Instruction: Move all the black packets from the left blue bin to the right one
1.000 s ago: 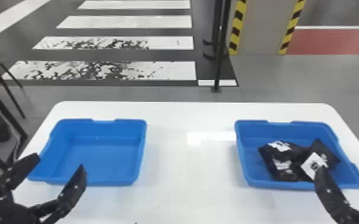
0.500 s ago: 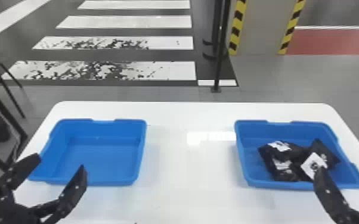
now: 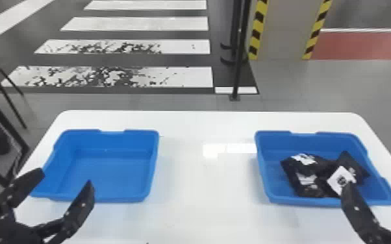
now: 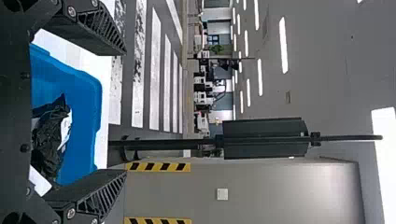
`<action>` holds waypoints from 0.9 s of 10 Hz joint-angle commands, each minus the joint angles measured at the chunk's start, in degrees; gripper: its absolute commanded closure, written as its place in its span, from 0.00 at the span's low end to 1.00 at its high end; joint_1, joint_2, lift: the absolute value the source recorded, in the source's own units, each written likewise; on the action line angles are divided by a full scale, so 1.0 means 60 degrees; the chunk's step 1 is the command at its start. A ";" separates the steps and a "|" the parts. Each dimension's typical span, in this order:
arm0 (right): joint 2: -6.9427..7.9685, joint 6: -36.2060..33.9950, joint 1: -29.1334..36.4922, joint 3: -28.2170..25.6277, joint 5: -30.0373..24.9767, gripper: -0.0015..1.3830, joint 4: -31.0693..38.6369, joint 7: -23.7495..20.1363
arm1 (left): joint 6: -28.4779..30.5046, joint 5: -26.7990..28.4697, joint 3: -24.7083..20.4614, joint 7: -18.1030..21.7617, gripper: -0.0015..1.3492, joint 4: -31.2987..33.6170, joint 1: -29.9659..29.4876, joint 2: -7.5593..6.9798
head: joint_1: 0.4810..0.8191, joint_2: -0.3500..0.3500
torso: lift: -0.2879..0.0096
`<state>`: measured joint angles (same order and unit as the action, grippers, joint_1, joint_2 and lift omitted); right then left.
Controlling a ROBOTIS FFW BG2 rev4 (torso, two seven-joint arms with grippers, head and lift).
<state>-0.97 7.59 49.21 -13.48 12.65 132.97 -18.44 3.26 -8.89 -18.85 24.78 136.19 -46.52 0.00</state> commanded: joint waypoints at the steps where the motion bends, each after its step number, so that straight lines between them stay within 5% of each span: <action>1: 0.0000 0.0001 0.0000 0.0000 0.0005 0.09 -0.0002 0.0012 | -0.0004 -0.0024 0.0000 0.0000 0.10 0.0000 -0.0004 0.0025 | 0.63 0.53 | 0.50; 9: 0.0000 0.0001 0.0047 0.0000 0.0101 0.10 -0.0002 0.0012 | 0.0042 -0.0119 0.0038 0.0000 0.10 -0.0070 -0.0028 0.0025 | 0.63 0.53 | 0.50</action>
<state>-0.97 7.60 49.40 -13.48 13.19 132.96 -18.37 3.54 -9.47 -18.62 24.78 135.85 -46.59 0.00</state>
